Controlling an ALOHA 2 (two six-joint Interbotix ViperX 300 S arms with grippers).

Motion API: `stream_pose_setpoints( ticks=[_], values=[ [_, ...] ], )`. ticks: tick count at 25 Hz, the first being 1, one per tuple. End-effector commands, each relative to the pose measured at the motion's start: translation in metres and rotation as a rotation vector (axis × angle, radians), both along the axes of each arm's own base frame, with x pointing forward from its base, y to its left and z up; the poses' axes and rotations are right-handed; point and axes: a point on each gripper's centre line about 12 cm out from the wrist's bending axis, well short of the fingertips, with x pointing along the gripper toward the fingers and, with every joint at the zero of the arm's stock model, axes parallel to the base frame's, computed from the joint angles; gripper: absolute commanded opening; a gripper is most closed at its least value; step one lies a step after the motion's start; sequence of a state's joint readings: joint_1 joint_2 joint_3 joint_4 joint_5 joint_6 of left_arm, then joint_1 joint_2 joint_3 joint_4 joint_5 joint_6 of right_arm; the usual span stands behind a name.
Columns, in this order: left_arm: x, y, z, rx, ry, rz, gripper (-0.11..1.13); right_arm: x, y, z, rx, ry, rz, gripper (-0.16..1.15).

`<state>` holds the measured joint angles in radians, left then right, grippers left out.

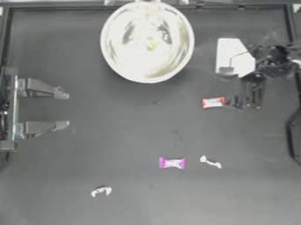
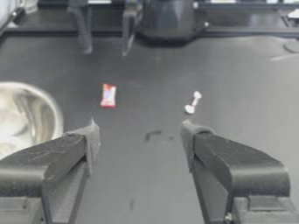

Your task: Put candies in bowl

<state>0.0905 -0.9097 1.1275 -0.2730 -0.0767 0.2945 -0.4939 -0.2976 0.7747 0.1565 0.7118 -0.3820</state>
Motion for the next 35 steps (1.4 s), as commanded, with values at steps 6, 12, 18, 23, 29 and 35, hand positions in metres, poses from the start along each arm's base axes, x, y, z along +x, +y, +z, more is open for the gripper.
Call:
stream_pose_setpoints(
  ticks=[6, 12, 18, 23, 29, 35],
  values=[
    [0.005, 0.001, -0.002, -0.015, 0.014, 0.004, 0.91, 0.021, -0.006, -0.027, 0.013, 0.039, 0.018, 0.99],
    [0.006, 0.001, -0.003, -0.023, 0.020, 0.006, 0.91, 0.027, -0.010, -0.043, 0.004, 0.050, 0.021, 0.99],
    [0.006, 0.001, -0.004, -0.024, 0.021, 0.006, 0.91, 0.034, -0.007, -0.058, 0.017, 0.087, 0.043, 0.99],
    [0.005, 0.001, -0.007, -0.026, 0.029, 0.007, 0.91, 0.039, -0.004, -0.069, 0.031, 0.115, 0.058, 0.98],
    [0.005, 0.001, -0.007, -0.035, 0.029, 0.009, 0.91, 0.039, -0.003, -0.077, 0.038, 0.143, 0.065, 0.92],
    [0.005, 0.001, -0.007, -0.035, 0.028, 0.008, 0.91, 0.039, 0.005, -0.080, 0.047, 0.161, 0.086, 0.34]
  ],
)
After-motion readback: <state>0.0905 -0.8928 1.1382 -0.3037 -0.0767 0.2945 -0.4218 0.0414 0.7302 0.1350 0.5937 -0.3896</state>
